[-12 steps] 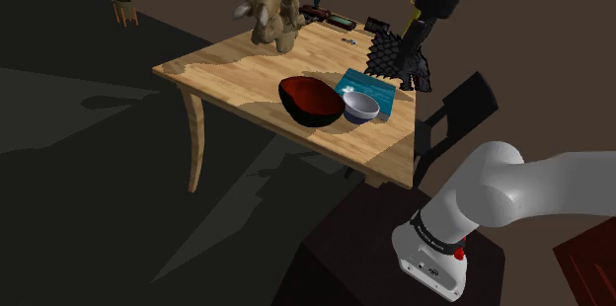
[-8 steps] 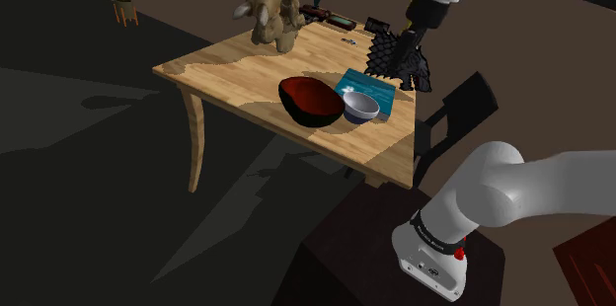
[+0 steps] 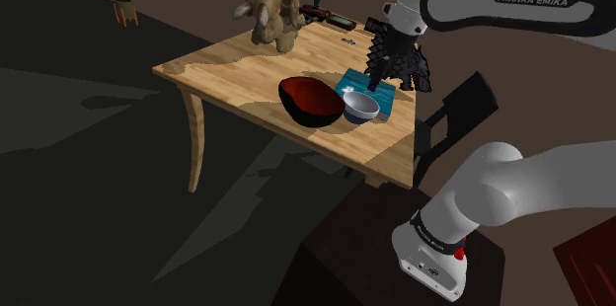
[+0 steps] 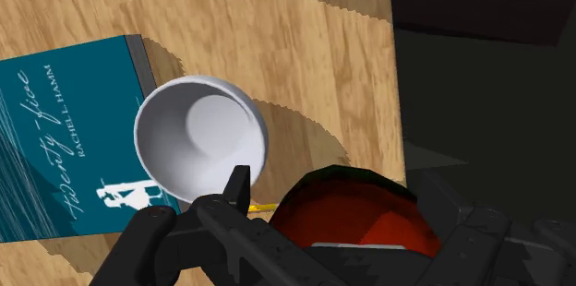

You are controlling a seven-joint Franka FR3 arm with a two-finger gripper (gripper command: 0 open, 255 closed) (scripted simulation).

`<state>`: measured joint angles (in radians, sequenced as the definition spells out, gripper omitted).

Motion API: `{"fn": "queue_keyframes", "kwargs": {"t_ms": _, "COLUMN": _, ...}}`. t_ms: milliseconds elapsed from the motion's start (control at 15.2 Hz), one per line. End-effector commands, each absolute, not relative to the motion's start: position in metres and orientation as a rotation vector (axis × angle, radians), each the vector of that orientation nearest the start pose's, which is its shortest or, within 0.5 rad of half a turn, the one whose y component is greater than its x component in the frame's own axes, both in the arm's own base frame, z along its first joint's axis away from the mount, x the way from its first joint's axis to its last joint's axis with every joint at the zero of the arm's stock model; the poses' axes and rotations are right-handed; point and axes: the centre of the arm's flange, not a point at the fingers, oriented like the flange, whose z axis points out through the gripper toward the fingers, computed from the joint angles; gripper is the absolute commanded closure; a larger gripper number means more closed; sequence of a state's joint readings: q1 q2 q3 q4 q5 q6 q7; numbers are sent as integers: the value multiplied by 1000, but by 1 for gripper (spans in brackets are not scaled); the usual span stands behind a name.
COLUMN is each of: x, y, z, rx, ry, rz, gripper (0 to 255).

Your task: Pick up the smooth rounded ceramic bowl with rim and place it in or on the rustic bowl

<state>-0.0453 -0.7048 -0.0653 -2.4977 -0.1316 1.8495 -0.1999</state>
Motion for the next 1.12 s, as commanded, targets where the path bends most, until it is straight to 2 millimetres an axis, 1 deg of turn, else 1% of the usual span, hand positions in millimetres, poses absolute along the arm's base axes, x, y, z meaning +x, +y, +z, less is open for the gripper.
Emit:
{"fn": "queue_keyframes", "kwargs": {"t_ms": 0, "x": 349, "y": -62, "z": 496, "rx": -3229, "ry": -224, "rz": -71, "gripper": 0}}
{"fn": "queue_keyframes", "kwargs": {"t_ms": 528, "x": 388, "y": -105, "z": 409, "rx": -3238, "ry": -235, "rz": -65, "gripper": 0}}
{"fn": "queue_keyframes", "kwargs": {"t_ms": 594, "x": 389, "y": -106, "z": 408, "rx": -3239, "ry": -235, "rz": -65, "gripper": 0}}
{"fn": "queue_keyframes", "kwargs": {"t_ms": 990, "x": 390, "y": -109, "z": 376, "rx": -3239, "ry": -235, "rz": -65, "gripper": 0}}
{"fn": "queue_keyframes", "kwargs": {"t_ms": 1056, "x": 391, "y": -110, "z": 368, "rx": -3239, "ry": -235, "rz": -65, "gripper": 0}}
